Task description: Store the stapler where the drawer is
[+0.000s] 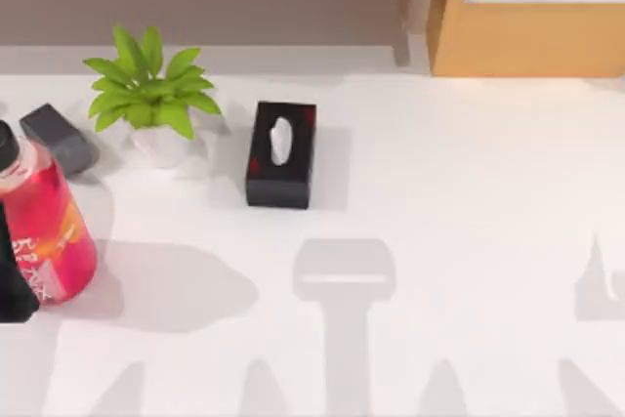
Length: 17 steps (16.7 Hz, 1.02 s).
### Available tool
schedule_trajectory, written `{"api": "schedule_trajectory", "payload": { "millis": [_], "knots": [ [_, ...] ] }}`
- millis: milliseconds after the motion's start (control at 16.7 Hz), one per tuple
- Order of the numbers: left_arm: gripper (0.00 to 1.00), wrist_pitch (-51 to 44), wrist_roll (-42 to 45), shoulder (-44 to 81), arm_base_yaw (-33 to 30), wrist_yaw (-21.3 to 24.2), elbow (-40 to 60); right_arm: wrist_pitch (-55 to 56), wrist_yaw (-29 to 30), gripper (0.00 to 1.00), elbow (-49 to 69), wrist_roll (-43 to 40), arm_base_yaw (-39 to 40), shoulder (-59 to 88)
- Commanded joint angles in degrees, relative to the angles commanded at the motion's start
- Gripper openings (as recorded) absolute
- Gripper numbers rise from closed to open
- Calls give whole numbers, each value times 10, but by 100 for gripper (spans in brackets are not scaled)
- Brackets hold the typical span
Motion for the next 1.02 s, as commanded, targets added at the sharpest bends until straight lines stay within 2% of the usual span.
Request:
{"api": "schedule_trajectory", "payload": {
  "millis": [240, 420, 1020],
  "knots": [
    [100, 0, 0, 0, 0, 0, 0, 12, 0, 100, 10, -15, -2, 16],
    [100, 0, 0, 0, 0, 0, 0, 54, -2, 100, 44, -79, -2, 85],
    [100, 0, 0, 0, 0, 0, 0, 327, 0, 100, 258, -463, 30, 583]
  ]
}}
